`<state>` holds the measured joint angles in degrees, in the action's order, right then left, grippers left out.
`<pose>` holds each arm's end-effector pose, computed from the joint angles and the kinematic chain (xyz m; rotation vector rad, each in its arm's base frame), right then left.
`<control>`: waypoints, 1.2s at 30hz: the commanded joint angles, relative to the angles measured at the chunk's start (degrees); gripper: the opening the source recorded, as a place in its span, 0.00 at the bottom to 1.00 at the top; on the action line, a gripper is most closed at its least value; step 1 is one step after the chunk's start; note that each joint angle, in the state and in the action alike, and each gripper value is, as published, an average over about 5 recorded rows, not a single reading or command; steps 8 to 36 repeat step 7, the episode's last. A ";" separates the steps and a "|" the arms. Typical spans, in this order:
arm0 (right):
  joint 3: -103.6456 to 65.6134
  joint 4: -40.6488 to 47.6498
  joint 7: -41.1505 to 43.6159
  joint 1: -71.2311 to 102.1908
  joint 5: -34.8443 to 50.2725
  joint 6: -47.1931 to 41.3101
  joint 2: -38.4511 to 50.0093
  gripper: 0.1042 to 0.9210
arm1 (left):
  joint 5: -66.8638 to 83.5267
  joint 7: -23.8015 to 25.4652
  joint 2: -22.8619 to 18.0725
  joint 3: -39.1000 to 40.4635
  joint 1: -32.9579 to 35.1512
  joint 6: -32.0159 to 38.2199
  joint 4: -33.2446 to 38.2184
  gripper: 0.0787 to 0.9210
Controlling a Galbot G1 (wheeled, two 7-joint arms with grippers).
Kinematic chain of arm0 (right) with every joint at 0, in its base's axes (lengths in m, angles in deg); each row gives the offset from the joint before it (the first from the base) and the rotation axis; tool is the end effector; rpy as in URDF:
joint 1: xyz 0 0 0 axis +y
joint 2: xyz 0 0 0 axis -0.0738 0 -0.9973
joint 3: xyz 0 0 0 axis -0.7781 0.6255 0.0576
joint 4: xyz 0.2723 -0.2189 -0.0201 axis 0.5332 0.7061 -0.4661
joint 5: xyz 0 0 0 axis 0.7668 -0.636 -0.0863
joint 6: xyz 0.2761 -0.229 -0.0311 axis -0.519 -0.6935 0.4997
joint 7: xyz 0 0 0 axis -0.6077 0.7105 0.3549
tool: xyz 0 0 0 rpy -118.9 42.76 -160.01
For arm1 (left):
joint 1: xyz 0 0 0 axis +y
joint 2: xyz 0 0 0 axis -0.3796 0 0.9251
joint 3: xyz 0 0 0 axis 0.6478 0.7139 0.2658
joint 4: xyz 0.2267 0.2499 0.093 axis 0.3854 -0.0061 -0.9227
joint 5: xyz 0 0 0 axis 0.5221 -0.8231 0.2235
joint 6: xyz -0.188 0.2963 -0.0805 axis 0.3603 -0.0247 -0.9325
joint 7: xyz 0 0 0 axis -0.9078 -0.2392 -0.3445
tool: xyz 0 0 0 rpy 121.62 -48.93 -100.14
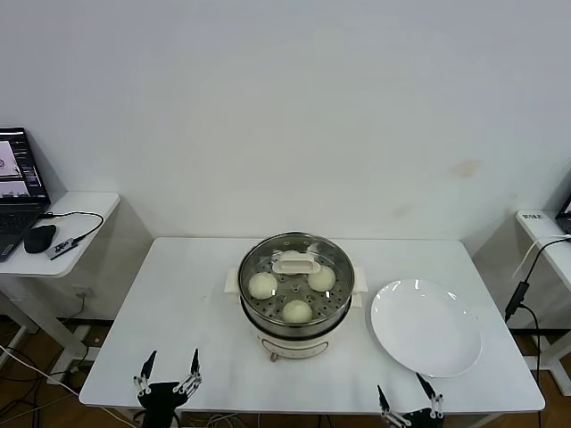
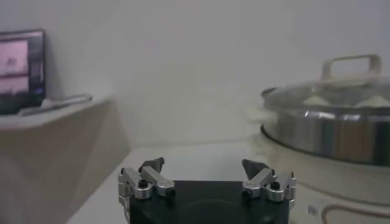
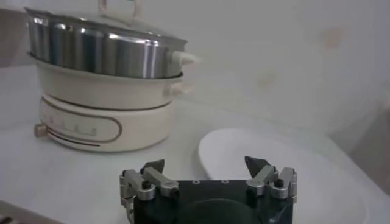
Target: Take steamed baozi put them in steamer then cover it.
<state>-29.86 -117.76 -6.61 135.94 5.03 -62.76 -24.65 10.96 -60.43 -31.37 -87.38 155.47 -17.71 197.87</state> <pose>0.0682 -0.0725 -0.3636 0.2453 -2.8521 0.2585 0.1109 0.0319 -0.3425 0.1207 -2.9287 -0.0633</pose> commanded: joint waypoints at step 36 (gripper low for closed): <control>2.89 -1.89 -1.75 1.25 3.05 -2.43 1.82 0.88 | 0.78 -0.29 -0.72 -0.22 2.76 0.71 0.46 0.88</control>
